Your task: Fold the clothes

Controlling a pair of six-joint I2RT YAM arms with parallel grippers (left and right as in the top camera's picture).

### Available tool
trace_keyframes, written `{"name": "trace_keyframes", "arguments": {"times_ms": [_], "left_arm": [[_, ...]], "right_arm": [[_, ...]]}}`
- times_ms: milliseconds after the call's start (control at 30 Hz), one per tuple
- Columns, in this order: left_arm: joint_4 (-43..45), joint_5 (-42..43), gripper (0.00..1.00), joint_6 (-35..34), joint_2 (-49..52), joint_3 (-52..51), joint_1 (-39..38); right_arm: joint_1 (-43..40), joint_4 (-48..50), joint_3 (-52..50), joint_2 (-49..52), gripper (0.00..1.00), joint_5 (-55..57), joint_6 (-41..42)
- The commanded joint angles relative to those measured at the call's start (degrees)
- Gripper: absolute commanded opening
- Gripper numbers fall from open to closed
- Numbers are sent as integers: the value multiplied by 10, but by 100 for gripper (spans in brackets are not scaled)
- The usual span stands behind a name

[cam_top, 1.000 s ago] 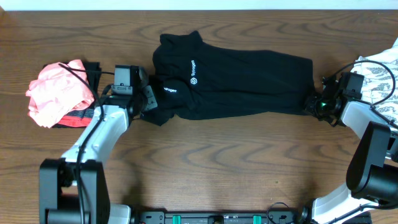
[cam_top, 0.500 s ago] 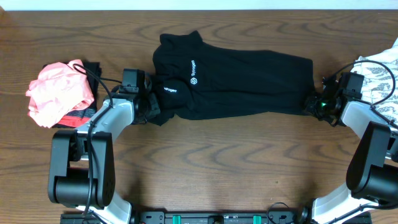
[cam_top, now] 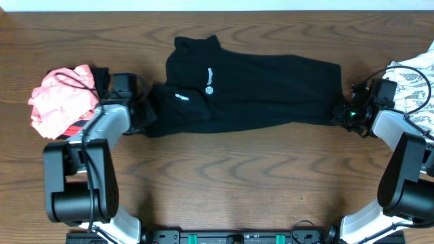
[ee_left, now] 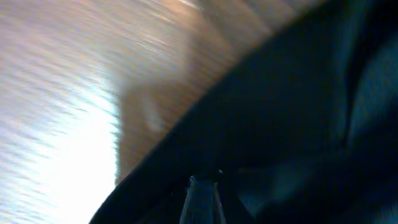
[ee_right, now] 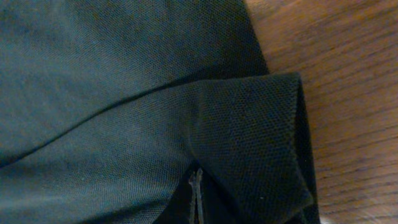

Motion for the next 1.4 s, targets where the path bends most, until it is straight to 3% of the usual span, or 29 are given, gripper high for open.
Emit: {"name": "trace_keyframes", "arguments": {"times_ms": [0, 200, 267, 367, 533, 700, 833, 1000, 1200, 1367], "left_arm": [[-9, -49, 13, -9, 37, -19, 42], [-10, -41, 14, 2, 36, -19, 55], [-6, -12, 23, 7, 36, -18, 55], [-1, 42, 29, 10, 28, -12, 55], [14, 115, 33, 21, -26, 7, 55], [44, 125, 33, 21, -117, 19, 43], [83, 125, 31, 21, -166, 19, 8], [136, 124, 12, 30, -161, 19, -76], [207, 100, 8, 38, -92, 19, -165], [219, 72, 8, 38, -12, 19, -195]], "right_arm": [[-7, -24, -26, 28, 1, 90, -9], [-7, -24, -26, 28, 1, 90, -9], [-7, -24, -26, 28, 1, 90, -9], [-7, -24, -26, 28, 1, 90, -9], [-7, -24, -26, 28, 1, 90, -9], [-7, -24, -26, 28, 1, 90, -9], [-7, -24, -26, 28, 1, 90, -9], [-7, -24, -26, 28, 1, 90, -9], [-7, -26, -26, 28, 1, 90, -9], [-7, -28, -26, 28, 1, 90, -9]]}}
